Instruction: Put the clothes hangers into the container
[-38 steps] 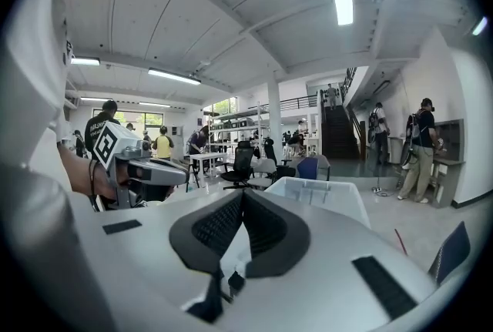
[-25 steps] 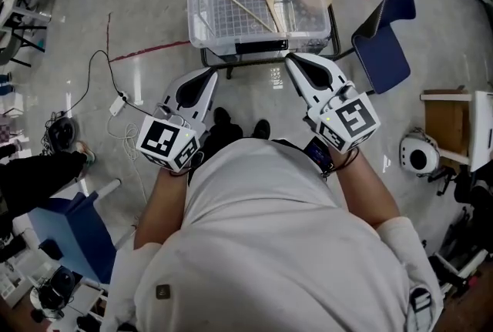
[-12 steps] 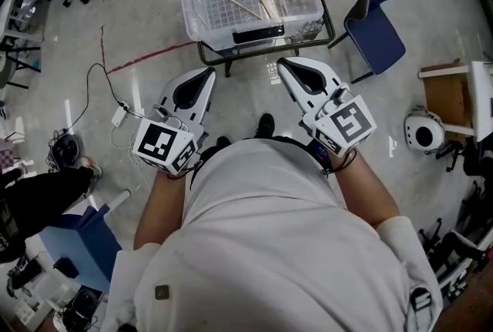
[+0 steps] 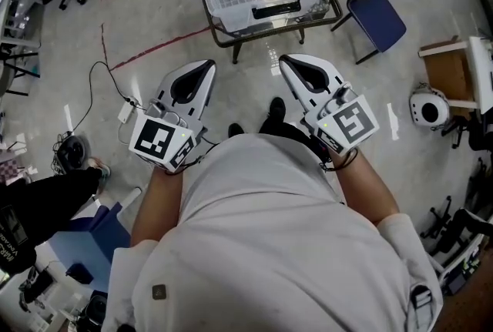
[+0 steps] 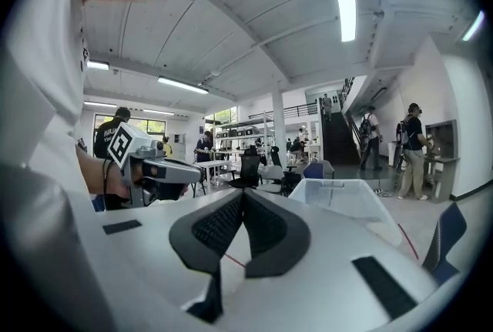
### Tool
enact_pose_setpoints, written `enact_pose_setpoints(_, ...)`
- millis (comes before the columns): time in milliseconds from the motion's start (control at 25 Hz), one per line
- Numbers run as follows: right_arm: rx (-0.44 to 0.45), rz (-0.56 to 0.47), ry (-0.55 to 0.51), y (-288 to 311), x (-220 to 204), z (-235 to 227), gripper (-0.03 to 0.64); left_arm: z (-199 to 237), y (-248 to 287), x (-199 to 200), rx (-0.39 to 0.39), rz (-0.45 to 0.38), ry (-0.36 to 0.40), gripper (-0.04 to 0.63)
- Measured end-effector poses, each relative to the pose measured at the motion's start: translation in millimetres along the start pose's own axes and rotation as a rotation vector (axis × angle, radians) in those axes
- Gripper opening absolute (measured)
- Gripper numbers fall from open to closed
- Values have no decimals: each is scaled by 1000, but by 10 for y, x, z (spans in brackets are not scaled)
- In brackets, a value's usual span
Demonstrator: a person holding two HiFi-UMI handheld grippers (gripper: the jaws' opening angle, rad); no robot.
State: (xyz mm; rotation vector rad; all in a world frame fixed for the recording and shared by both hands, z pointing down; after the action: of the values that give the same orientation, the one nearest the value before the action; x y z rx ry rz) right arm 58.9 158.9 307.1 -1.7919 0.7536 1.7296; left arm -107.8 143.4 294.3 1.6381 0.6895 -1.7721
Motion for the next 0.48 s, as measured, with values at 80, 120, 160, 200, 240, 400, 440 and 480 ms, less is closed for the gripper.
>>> enact_pose_setpoints(80, -18, 1, -1, -5, -29, 173, 18, 13, -178, -17, -7, -4, -4, 17)
enact_pose_setpoints(120, -24, 2, -2, -8, -44, 257, 18, 14, -259, -22, -13, -7, -3, 17)
enact_pose_setpoints(160, -29, 2, -4, -11, -59, 335, 18, 15, -330, -26, -18, -10, -2, 17)
enact_pose_setpoints(200, -33, 3, -6, -15, -73, 404, 18, 15, -392, -30, -22, -13, 0, 16)
enact_pose_setpoints(240, -37, 2, -7, -23, -84, 464, 18, 15, -446, -34, -26, -15, 1, 17)
enact_pose_setpoints(400, -62, -4, -13, -65, -68, 647, 18, 11, -623, -33, -37, -23, -5, 16)
enact_pose_setpoints(440, -68, -4, -13, -73, -56, 689, 18, 6, -665, -28, -40, -24, -6, 17)
enact_pose_setpoints(480, -72, -4, -13, -81, -47, 731, 18, 1, -704, -23, -44, -26, -7, 17)
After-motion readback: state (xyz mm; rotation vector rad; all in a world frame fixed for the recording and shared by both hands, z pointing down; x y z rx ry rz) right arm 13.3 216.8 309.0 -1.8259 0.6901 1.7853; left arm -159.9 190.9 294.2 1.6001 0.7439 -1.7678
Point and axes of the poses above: the fingertips, and each gripper's own axes: y forward along the fingers, z to its left, x out of its top, the point moved 3 cm from there along -y, backward along the fingers, and after that the axes turned 8 degrees about -z, right-handed, at the moved point
